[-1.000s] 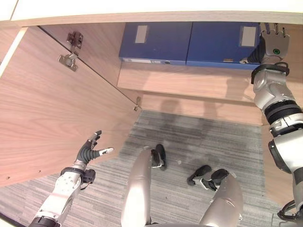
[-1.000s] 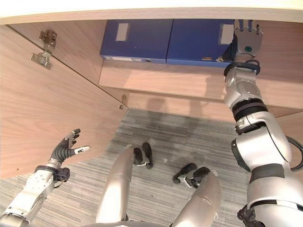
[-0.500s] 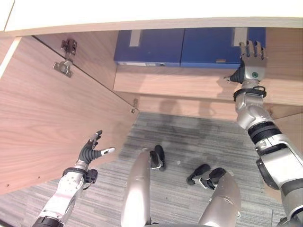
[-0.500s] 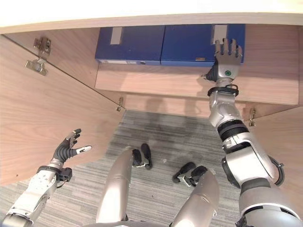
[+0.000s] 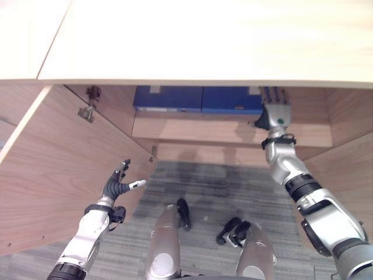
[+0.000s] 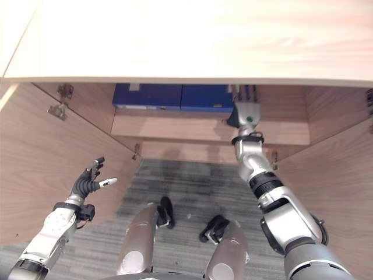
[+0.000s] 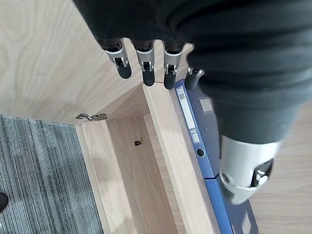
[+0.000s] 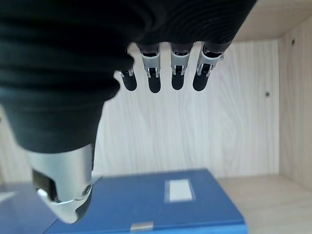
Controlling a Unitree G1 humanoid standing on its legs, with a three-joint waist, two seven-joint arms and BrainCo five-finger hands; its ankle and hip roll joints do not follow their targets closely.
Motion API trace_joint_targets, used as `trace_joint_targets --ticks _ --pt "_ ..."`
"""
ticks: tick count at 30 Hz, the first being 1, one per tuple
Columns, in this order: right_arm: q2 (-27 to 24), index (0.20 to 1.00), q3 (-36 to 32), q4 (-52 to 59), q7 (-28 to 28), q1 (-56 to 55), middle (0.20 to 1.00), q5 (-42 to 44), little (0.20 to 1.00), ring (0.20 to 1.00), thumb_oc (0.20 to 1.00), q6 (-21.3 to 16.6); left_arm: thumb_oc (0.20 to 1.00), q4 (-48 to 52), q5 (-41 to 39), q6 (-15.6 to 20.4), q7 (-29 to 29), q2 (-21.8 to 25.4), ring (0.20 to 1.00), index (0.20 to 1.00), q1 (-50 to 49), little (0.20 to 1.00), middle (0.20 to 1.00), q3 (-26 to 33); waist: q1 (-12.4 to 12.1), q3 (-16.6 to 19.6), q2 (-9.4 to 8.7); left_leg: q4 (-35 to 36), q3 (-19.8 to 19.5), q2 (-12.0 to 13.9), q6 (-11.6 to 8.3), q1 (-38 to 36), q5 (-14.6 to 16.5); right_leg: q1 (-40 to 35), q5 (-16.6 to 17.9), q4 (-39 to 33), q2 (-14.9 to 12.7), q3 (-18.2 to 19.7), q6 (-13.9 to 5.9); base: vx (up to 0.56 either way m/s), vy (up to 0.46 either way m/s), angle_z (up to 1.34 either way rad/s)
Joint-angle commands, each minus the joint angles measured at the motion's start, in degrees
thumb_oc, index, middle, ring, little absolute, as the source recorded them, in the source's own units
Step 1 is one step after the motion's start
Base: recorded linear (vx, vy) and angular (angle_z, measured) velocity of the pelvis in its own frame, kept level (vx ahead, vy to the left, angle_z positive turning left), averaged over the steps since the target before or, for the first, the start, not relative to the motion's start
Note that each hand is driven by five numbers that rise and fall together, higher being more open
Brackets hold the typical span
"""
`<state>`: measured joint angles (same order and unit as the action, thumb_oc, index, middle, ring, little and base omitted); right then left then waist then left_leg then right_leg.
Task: Put the empty folder in the office cabinet
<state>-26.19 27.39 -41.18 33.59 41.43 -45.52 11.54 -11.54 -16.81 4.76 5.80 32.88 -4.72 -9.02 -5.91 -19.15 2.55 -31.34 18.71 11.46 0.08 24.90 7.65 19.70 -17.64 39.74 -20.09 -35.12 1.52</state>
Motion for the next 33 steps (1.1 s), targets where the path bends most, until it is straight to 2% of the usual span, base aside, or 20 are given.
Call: trace_joint_targets --ticks 1,2,3,5,7,8,10,11,13,14,15,16,17,22,25,29,30,31,32,33 --pt "1.7 1.000 1.0 -2.7 -0.1 0.7 1.000 1.7 1.000 1.000 1.000 -2.3 1.000 -1.2 3.9 0.5 1.1 0.5 1.000 1.000 -0.9 1.000 1.000 -0.3 -0.6 2.5 -1.67 8.7 -5.0 3.7 -5.27 -3.1 -4.2 -5.7 7.1 -11.1 0.3 3.0 -9.79 0.04 -0.033 -0.29" --pt "2.3 1.000 1.0 -3.1 -0.7 -0.8 1.000 2.5 1.000 1.000 1.000 -2.9 1.000 -3.2 4.7 0.0 0.9 -0.1 1.000 1.000 -1.2 1.000 1.000 0.0 -0.2 3.1 -1.99 10.5 -4.9 3.8 -5.37 -4.3 -5.1 -6.6 7.5 -12.8 1.0 3.0 -9.89 0.04 -0.039 -0.30" --pt "3.3 1.000 1.3 -3.8 -1.1 -3.0 1.000 3.5 1.000 1.000 1.000 -3.7 1.000 -5.6 5.7 -0.3 0.8 -0.8 1.000 1.000 -1.6 1.000 1.000 0.2 0.0 4.1 -2.18 14.4 -4.3 3.9 -6.15 -6.6 -7.7 -8.4 8.5 -16.3 2.5 2.9 -9.93 0.07 -0.069 -0.21" --pt "5.2 1.000 1.4 -6.0 -2.1 -7.7 1.000 6.3 1.000 1.000 1.000 -5.0 1.000 -10.2 7.8 -1.1 1.2 -2.6 1.000 1.000 -2.8 1.000 1.000 1.2 0.8 6.7 -2.69 22.4 -2.7 4.1 -7.83 -11.3 -12.8 -12.2 10.7 -25.0 7.1 2.9 -9.67 0.11 -0.094 -0.16" --pt "5.6 1.000 1.2 -6.7 -2.6 -9.1 1.000 7.3 1.000 1.000 1.000 -5.6 1.000 -11.9 8.4 -1.2 1.3 -3.4 1.000 1.000 -3.4 1.000 1.000 1.7 1.0 7.4 -2.97 24.2 -2.0 4.4 -8.28 -12.8 -13.8 -13.7 11.2 -28.2 8.7 2.9 -9.54 0.06 -0.060 -0.28" --pt "6.2 1.000 2.1 -8.0 -4.2 -11.4 1.000 7.7 1.000 1.000 1.000 -6.3 1.000 -14.0 8.4 -1.2 1.7 -4.8 1.000 1.000 -4.1 1.000 1.000 2.5 1.2 8.7 -3.41 25.4 -0.8 4.8 -8.92 -14.3 -15.1 -15.8 11.9 -32.8 10.5 3.0 -9.64 0.03 -0.017 -0.20" --pt "6.2 1.000 2.7 -8.0 -5.2 -12.7 1.000 7.3 1.000 1.000 1.000 -6.4 1.000 -14.6 8.5 -1.2 1.7 -5.6 1.000 1.000 -4.7 1.000 1.000 2.6 1.1 9.1 -3.41 25.0 -0.5 4.7 -8.86 -15.1 -14.6 -16.9 12.6 -34.8 11.1 3.6 -9.39 0.02 0.022 -0.19" --pt "6.1 1.000 2.5 -8.0 -6.6 -15.4 1.000 7.7 1.000 1.000 1.000 -6.5 1.000 -15.5 8.7 -1.4 1.8 -7.1 1.000 1.000 -5.4 1.000 1.000 2.9 1.7 9.6 -3.77 22.3 -0.3 3.7 -7.80 -16.2 -11.1 -17.9 13.1 -35.4 10.7 4.6 -9.16 0.01 0.082 -0.36" --pt "5.2 1.000 1.1 -6.5 -7.9 -18.5 1.000 8.8 1.000 1.000 1.000 -6.3 1.000 -16.7 7.6 -1.7 2.3 -8.9 1.000 1.000 -5.6 1.000 1.000 2.7 2.1 9.6 -4.06 18.5 -0.2 3.2 -7.58 -16.9 -8.7 -19.0 13.3 -35.1 9.8 5.6 -9.21 0.00 0.103 -0.47" --pt "5.1 1.000 1.0 -6.2 -8.0 -18.7 1.000 8.8 1.000 1.000 1.000 -6.2 1.000 -16.8 7.6 -1.6 2.4 -9.0 1.000 1.000 -5.6 1.000 1.000 2.6 2.1 9.5 -3.99 18.2 -0.2 3.2 -7.58 -16.9 -8.5 -19.1 13.3 -35.1 9.8 5.6 -9.24 0.00 0.122 -0.50" --pt "5.1 1.000 0.4 -6.2 -8.6 -20.4 1.000 9.2 1.000 1.000 1.000 -6.2 1.000 -17.5 7.1 -1.8 2.4 -10.0 1.000 1.000 -5.5 1.000 1.000 2.5 3.0 10.0 -3.82 18.7 0.0 1.9 -6.99 -18.6 -6.5 -19.2 13.7 -35.4 9.6 5.6 -9.44 0.01 0.247 -0.42" --pt "4.8 1.000 -1.2 -5.6 -9.5 -23.4 1.000 9.8 1.000 1.000 1.000 -5.9 1.000 -18.9 6.5 -2.2 2.3 -11.7 1.000 1.000 -5.7 1.000 1.000 2.2 4.3 11.3 -3.07 23.4 0.4 -0.6 -5.57 -21.0 -4.8 -19.4 14.9 -35.9 8.8 6.0 -10.16 0.01 0.253 -0.36" --pt "4.6 1.000 -1.2 -5.5 -9.6 -23.5 1.000 9.8 1.000 1.000 1.000 -5.8 1.000 -19.1 6.6 -2.1 2.3 -11.8 1.000 1.000 -5.7 1.000 1.000 2.1 4.3 11.4 -3.05 23.9 0.5 -0.9 -5.43 -21.3 -5.0 -19.5 15.0 -35.9 8.7 6.0 -10.29 0.03 0.275 -0.03" --pt "5.5 1.000 -5.2 -6.9 -10.7 -31.1 1.000 10.8 1.000 1.000 1.000 -4.2 1.000 -22.5 10.4 -2.8 2.2 -13.9 1.000 1.000 -3.8 1.000 1.000 -0.1 6.1 14.2 -2.10 31.4 0.7 -6.3 -2.62 -25.9 -4.6 -20.6 17.9 -36.1 5.8 6.2 -12.68 0.05 0.209 0.01" --pt "6.0 1.000 -6.2 -8.1 -10.9 -33.0 1.000 11.2 1.000 1.000 1.000 -4.0 1.000 -24.2 10.7 -2.7 2.4 -14.4 1.000 1.000 -3.1 1.000 1.000 -0.2 6.5 14.6 -2.07 32.8 0.7 -7.5 -2.02 -26.5 -4.6 -20.3 18.2 -35.4 4.9 6.2 -13.18 -0.01 0.164 0.07" --pt "7.7 1.000 -7.0 -11.1 -12.3 -35.7 1.000 11.6 1.000 1.000 1.000 -3.2 1.000 -25.8 11.4 -3.2 2.2 -15.1 1.000 1.000 -2.6 1.000 1.000 -0.6 6.9 14.7 -1.75 34.3 0.1 -9.4 -0.27 -27.4 -3.9 -19.2 18.4 -32.2 2.9 6.5 -14.08 -0.01 0.136 0.09" --pt "8.1 1.000 -7.3 -11.4 -12.6 -35.9 1.000 12.1 1.000 1.000 1.000 -3.2 1.000 -26.1 11.9 -3.4 2.0 -15.0 1.000 1.000 -2.2 1.000 1.000 -1.0 7.2 14.4 -1.91 34.0 -0.6 -9.8 0.12 -27.1 -3.7 -18.7 18.6 -30.1 2.1 7.8 -14.58 -0.02 0.065 0.10" --pt "8.4 1.000 -7.8 -11.7 -12.9 -36.3 1.000 12.8 1.000 1.000 1.000 -3.1 1.000 -26.3 12.5 -3.5 2.1 -14.9 1.000 1.000 -1.8 1.000 1.000 -1.4 7.8 14.0 -1.95 33.6 -1.8 -10.0 0.48 -26.9 -3.4 -18.3 18.8 -28.8 1.9 11.1 -14.82 -0.10 0.019 0.10" --pt "8.7 1.000 -8.2 -11.7 -13.0 -36.4 1.000 13.8 1.000 1.000 1.000 -3.1 1.000 -27.6 13.9 -3.5 2.4 -15.1 1.000 1.000 -0.6 1.000 1.000 -2.4 9.1 13.7 -2.12 32.8 -2.6 -10.2 1.10 -25.7 -4.0 -16.8 19.0 -28.1 3.3 17.0 -14.15 -0.09 -0.007 0.36" --pt "8.7 1.000 -8.3 -11.7 -13.0 -36.4 1.000 13.8 1.000 1.000 1.000 -3.1 1.000 -27.7 13.9 -3.4 2.4 -15.2 1.000 1.000 -0.5 1.000 1.000 -2.4 9.0 13.8 -2.12 32.7 -2.4 -10.2 1.11 -25.6 -4.0 -16.6 19.0 -28.0 3.3 17.2 -14.14 -0.08 -0.028 1.04"
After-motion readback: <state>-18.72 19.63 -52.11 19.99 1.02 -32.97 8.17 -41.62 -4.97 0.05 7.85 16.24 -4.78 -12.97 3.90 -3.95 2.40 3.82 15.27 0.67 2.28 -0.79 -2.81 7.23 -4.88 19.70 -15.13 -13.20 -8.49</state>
